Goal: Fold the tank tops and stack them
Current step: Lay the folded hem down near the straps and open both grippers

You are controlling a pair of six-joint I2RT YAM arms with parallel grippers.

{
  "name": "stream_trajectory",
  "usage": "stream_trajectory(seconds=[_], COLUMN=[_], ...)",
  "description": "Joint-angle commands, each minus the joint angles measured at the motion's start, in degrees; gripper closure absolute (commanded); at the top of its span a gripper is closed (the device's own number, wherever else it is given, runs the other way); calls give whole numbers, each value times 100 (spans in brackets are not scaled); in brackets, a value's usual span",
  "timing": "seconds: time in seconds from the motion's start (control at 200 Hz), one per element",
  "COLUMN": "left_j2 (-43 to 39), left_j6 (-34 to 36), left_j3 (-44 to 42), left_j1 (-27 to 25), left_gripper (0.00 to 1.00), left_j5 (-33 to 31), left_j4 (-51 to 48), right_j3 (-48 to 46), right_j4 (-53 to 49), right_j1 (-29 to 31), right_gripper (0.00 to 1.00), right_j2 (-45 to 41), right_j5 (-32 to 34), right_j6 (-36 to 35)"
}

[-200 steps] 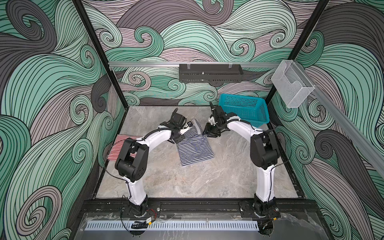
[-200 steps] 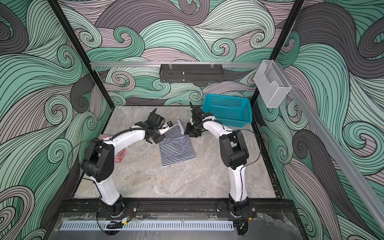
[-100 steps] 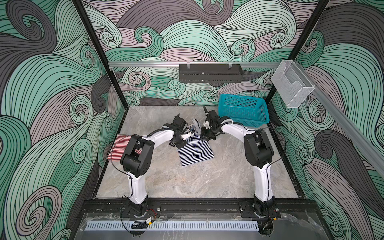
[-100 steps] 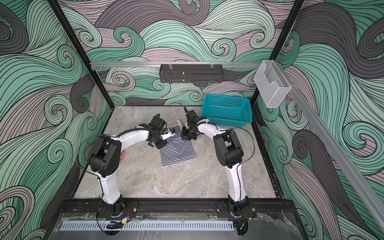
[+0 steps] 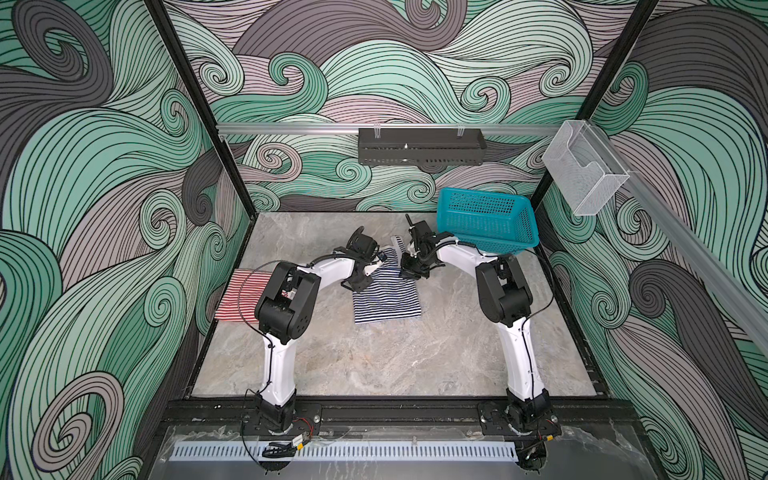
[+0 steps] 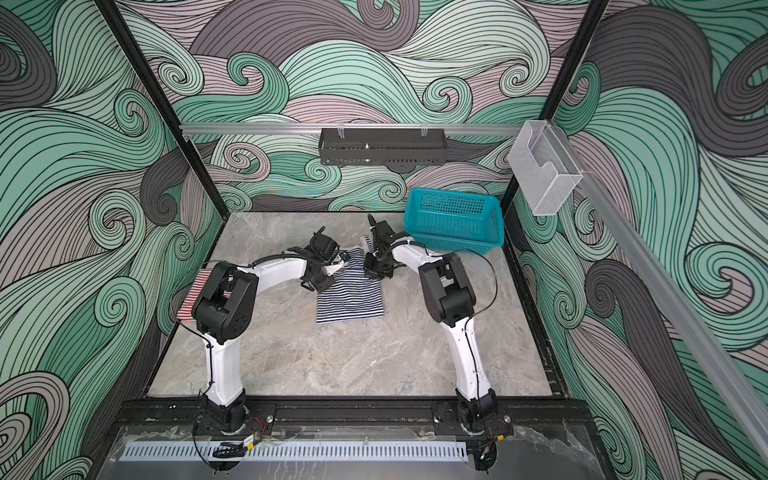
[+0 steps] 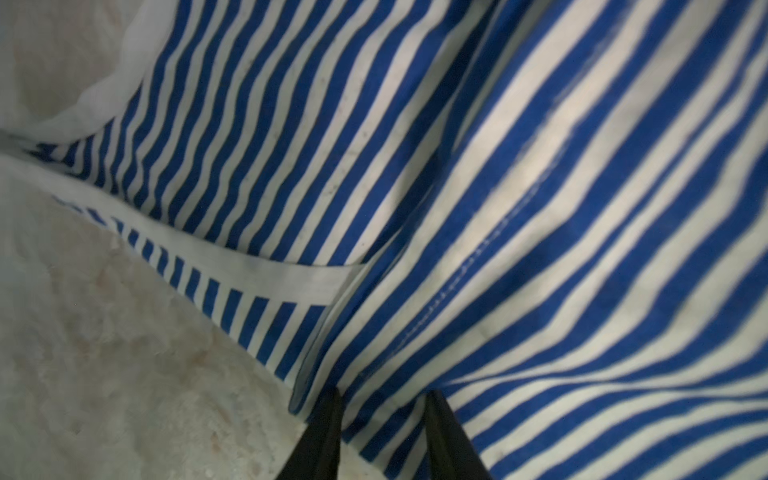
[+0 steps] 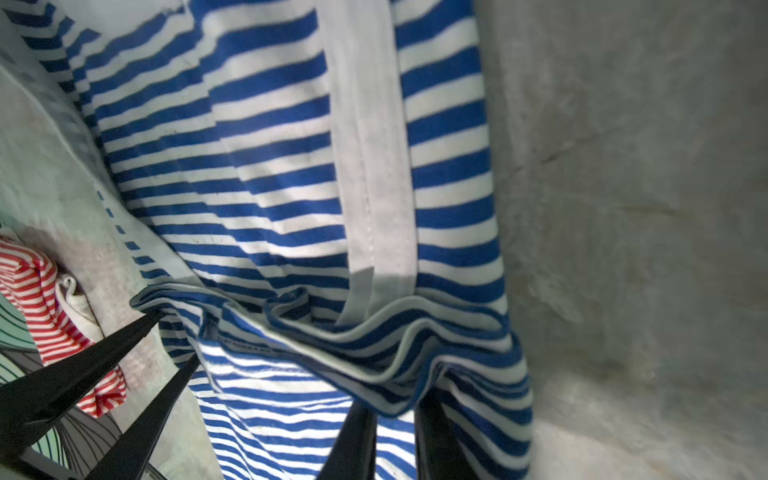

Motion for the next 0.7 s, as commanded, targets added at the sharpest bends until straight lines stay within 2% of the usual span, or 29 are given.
stream_trajectory(seconds=[0.0, 0.175, 0.305, 0.46, 0.526, 0.621, 0.691], left_j2=[349, 523, 356, -292, -651, -1133, -1367], left_j6=[-31, -36, -120, -184, -203, -277, -293], left_j3=[84, 180, 167, -108, -261, -446, -503], left_j1=[5, 5, 5, 5, 1, -2, -10], left_gripper=[65, 65, 62, 51, 40, 39, 38], left_j5=[-642, -805, -946, -983, -886, -755, -417], left_j4=[-59, -197, -238, -112, -58, -12, -79], right_j3=[3, 60, 36, -273, -500, -893, -1073], right_j4=[-338, -347, -408, -191, -80, 141, 299], right_j1=[-74, -88, -88, -83, -79, -71, -76], right_gripper=[73, 68, 64, 57, 53, 50, 51], right_j2=[110, 136, -62, -753, -1135, -1652, -1834], right_j5=[641, 462, 436, 157, 97, 65, -44], right_j6=[21, 9, -40, -25, 34, 137, 213])
